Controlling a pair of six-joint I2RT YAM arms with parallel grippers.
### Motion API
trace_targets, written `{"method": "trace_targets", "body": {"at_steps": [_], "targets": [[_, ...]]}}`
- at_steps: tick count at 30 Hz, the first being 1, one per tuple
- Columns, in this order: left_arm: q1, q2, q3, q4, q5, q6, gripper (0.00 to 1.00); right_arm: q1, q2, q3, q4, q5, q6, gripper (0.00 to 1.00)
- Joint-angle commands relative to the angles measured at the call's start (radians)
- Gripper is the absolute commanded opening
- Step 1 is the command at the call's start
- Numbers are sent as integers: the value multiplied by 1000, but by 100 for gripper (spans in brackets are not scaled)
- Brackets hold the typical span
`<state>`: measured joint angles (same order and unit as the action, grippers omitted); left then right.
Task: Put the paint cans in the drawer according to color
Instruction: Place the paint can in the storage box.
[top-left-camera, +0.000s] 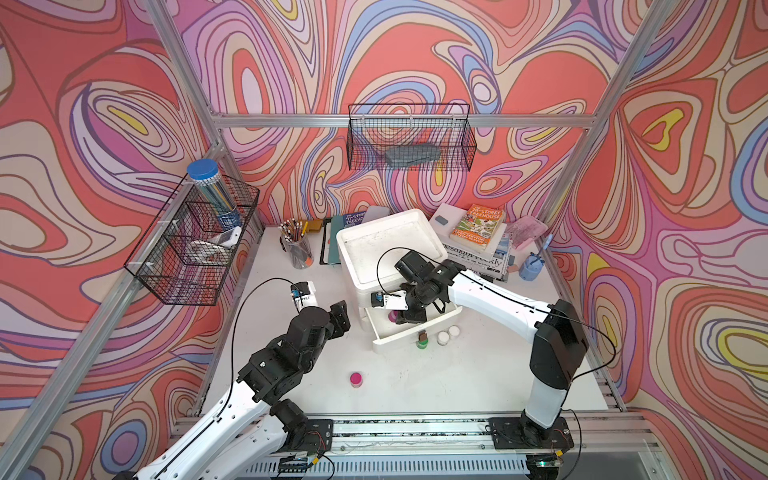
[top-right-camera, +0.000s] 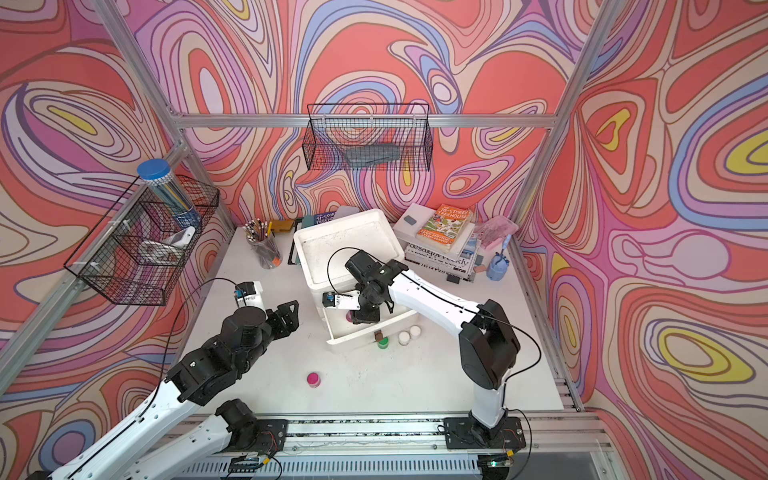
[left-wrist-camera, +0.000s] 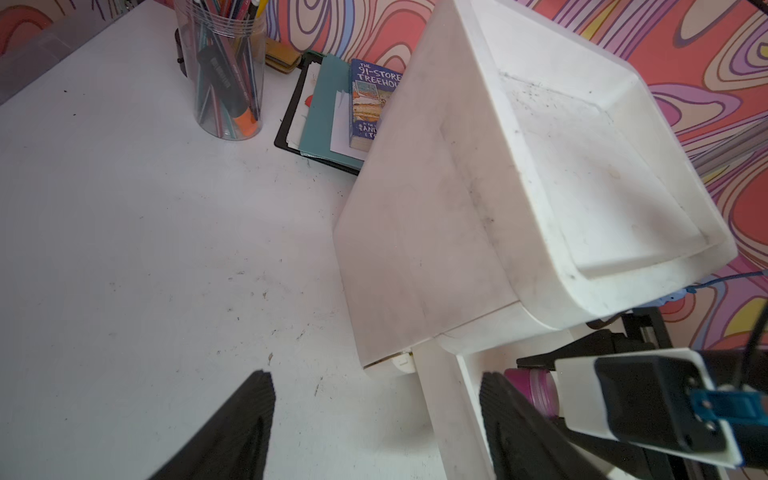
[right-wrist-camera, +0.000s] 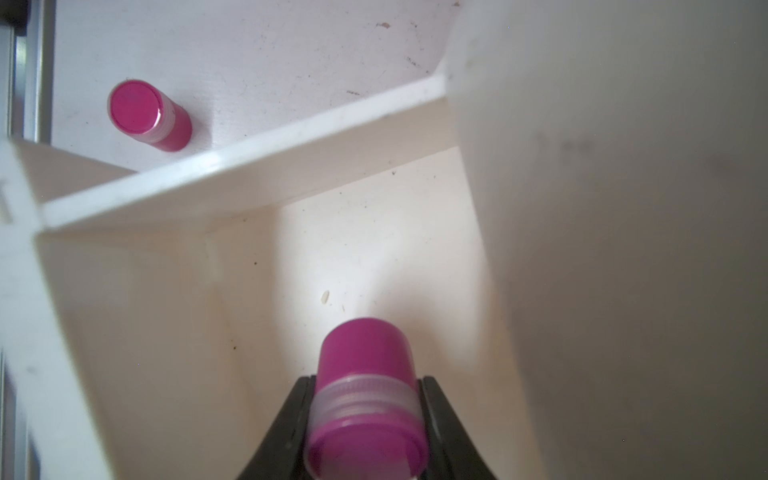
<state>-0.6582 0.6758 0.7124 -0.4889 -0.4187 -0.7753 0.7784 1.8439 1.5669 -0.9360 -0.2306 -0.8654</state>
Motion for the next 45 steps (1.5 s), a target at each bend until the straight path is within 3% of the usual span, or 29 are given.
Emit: {"method": "trace_targets", "body": {"at_steps": [1,3,5,11,13,14,24,31,34,38,43,45], "targets": [[6,-24,-10,-52,-37,-17,77,18,13,13,-82,27,-50,5],[6,-37,-18,-56,-45,-26,77,27,19,13,-87,46,-52,9],[6,-47,-27,-54,-49,-31,77,35,26,13,-79,56,-47,18],[6,-44,-24,-65,-49,-32,77,41,30,20,-38,93,-20,56],[7,-41,-20,-71,-47,-31,77,41,26,26,-32,90,-16,79],[7,-41,-17,-78,-47,-30,77,42,22,30,-27,85,-14,82],[6,-48,19,-170,-36,-15,77,46,-66,38,-23,44,14,85],[6,-31,32,-286,94,-26,72,46,-255,-75,8,-56,140,84],[6,7,33,-336,185,-42,69,46,-349,-129,54,-98,267,81],[5,62,33,-394,287,-53,68,45,-481,-241,236,-91,543,76],[3,125,-5,-426,414,-37,70,45,-606,-370,430,244,974,74],[-10,140,-41,-410,445,-54,71,44,-656,-407,434,294,1071,74]]}}
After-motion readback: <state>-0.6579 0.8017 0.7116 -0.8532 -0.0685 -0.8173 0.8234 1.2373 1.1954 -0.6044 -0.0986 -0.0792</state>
